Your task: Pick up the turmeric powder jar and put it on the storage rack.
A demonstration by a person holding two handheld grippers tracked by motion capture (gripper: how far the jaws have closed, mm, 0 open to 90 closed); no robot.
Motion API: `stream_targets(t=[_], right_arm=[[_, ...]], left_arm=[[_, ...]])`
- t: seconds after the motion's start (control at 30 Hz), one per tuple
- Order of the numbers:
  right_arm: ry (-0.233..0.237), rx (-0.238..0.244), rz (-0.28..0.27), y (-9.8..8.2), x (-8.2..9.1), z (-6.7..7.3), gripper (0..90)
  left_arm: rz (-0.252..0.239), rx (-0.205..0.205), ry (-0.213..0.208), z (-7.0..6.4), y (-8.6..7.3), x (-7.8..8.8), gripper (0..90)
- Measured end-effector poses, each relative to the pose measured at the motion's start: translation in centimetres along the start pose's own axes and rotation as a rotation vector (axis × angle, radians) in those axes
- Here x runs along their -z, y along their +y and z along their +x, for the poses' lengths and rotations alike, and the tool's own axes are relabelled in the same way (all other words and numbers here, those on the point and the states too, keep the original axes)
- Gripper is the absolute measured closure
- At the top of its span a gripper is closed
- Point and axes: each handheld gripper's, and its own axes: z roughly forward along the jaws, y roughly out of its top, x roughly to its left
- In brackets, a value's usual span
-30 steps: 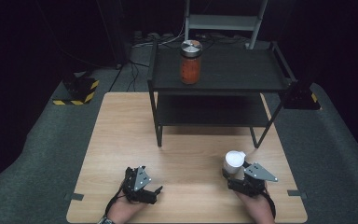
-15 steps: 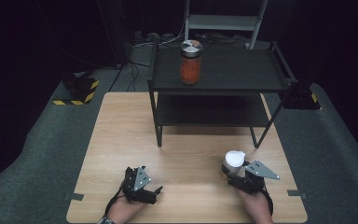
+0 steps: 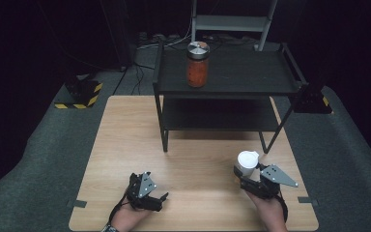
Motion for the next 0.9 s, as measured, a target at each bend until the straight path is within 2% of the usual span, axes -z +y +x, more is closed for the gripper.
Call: stream_targets(t=[0.47,0.53,0.7,0.9], right_arm=[[-0.016,0.009,-0.091,4.0,2.7,0.3,29.7],[-0.018,0.011,-0.097,4.2,2.9,0.3,29.8],[-0.023,0.029,-0.133,6.0,3.7,0.3,29.8],[-0.021,0.028,-0.166,7.6,4.4,0.3,29.8]], left_arm=[[-0.001,0.002,0.003,0.0,0.0,0.1,1.1],[-0.003,0.004,0.004,-0.1,-0.1,0.1,1.1],[-0.004,0.006,0.007,-0.1,-0.1,0.1,1.1],[-0.005,0.009,0.008,-0.1,-0.1,0.1,1.1]])
